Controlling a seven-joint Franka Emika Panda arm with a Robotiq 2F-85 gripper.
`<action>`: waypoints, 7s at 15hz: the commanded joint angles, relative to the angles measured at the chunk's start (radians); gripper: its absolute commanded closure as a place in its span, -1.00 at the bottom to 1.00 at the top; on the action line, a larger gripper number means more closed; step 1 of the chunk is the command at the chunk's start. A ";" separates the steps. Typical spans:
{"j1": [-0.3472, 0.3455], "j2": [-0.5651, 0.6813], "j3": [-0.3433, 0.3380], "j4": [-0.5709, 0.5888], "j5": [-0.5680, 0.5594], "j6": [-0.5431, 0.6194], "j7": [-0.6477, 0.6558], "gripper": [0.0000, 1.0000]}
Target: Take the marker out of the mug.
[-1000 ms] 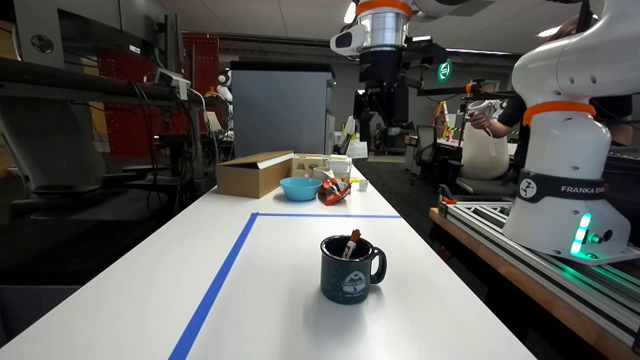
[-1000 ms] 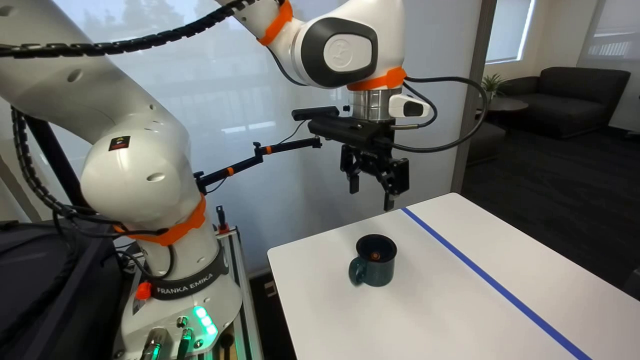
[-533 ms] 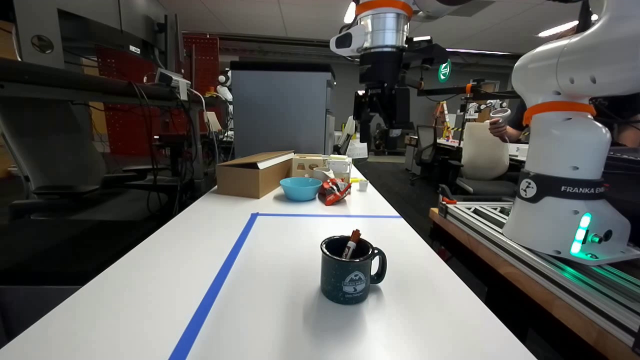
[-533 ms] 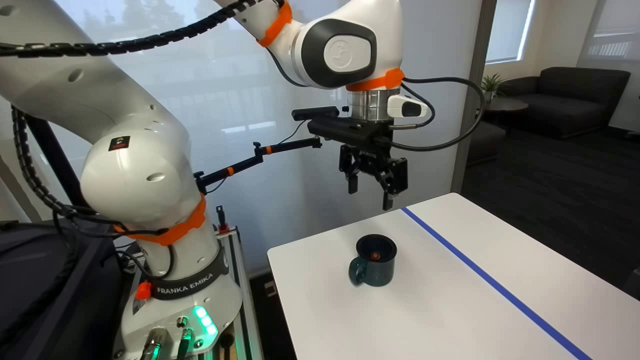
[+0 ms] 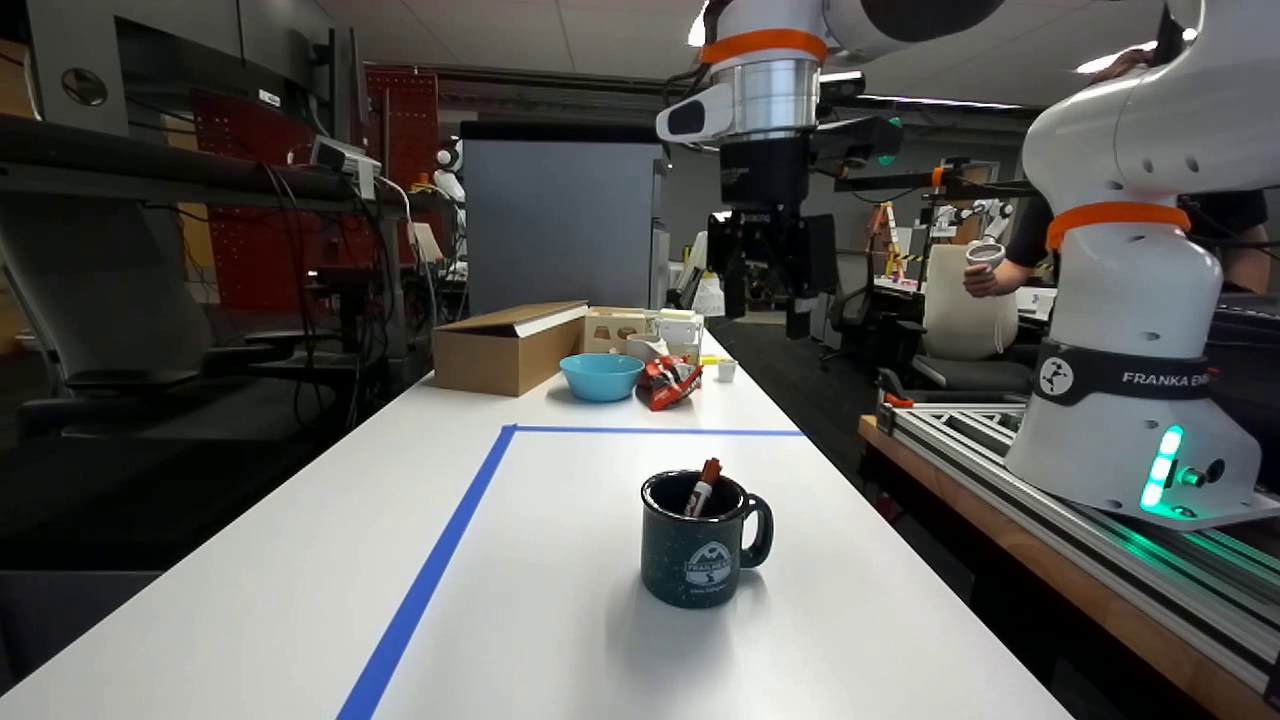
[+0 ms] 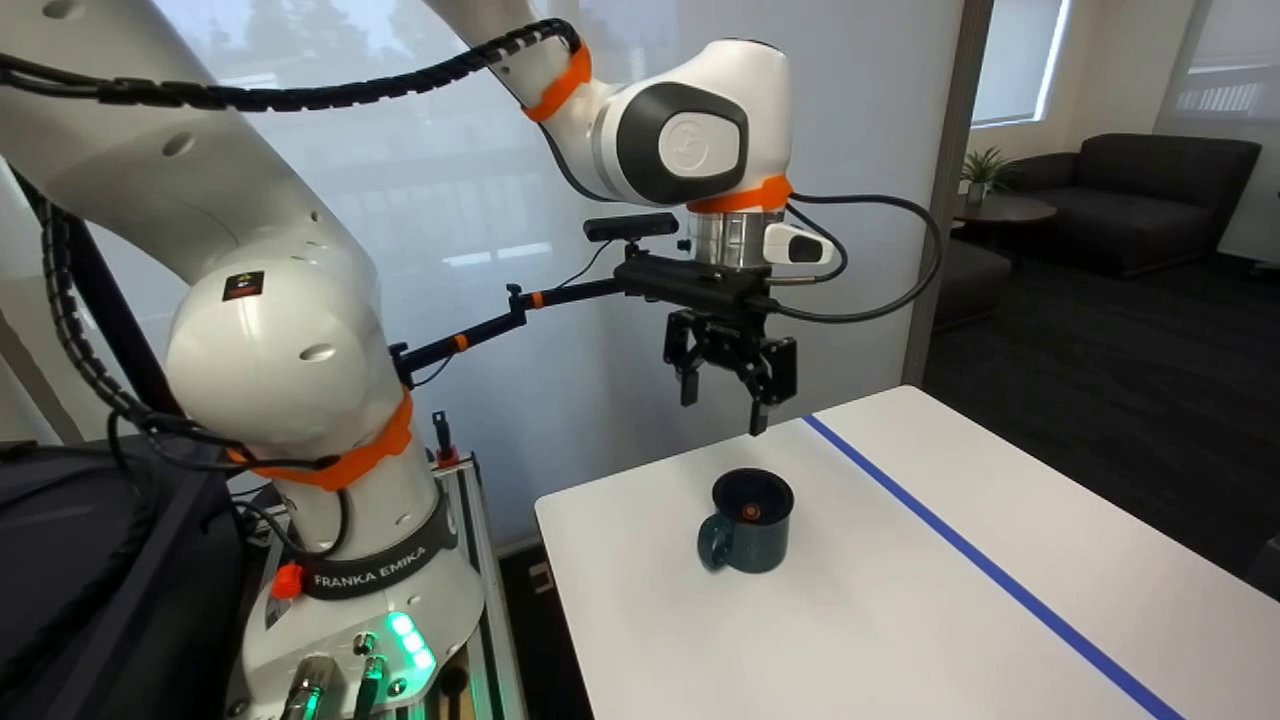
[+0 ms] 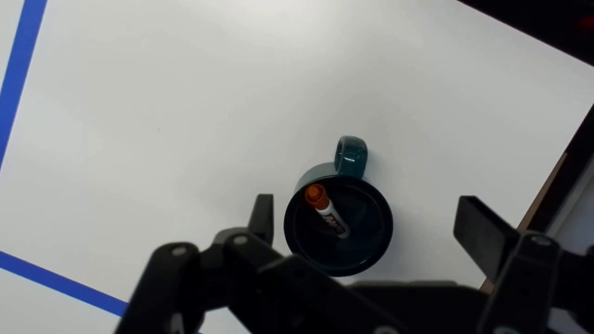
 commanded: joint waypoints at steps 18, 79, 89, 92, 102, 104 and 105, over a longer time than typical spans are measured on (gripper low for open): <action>-0.067 0.366 -0.014 0.038 -0.098 0.368 -0.285 -1.00; -0.077 0.624 0.112 0.182 -0.078 0.352 -0.230 0.08; -0.079 0.591 0.117 0.173 -0.078 0.336 -0.223 0.90; -0.072 0.529 0.122 0.150 -0.074 0.305 -0.212 0.90; -0.072 0.112 0.081 -0.086 -0.127 0.136 -0.061 0.90; -0.095 0.118 0.064 0.004 -0.164 0.044 -0.016 0.90; -0.107 0.095 0.057 0.008 -0.189 0.019 0.007 0.90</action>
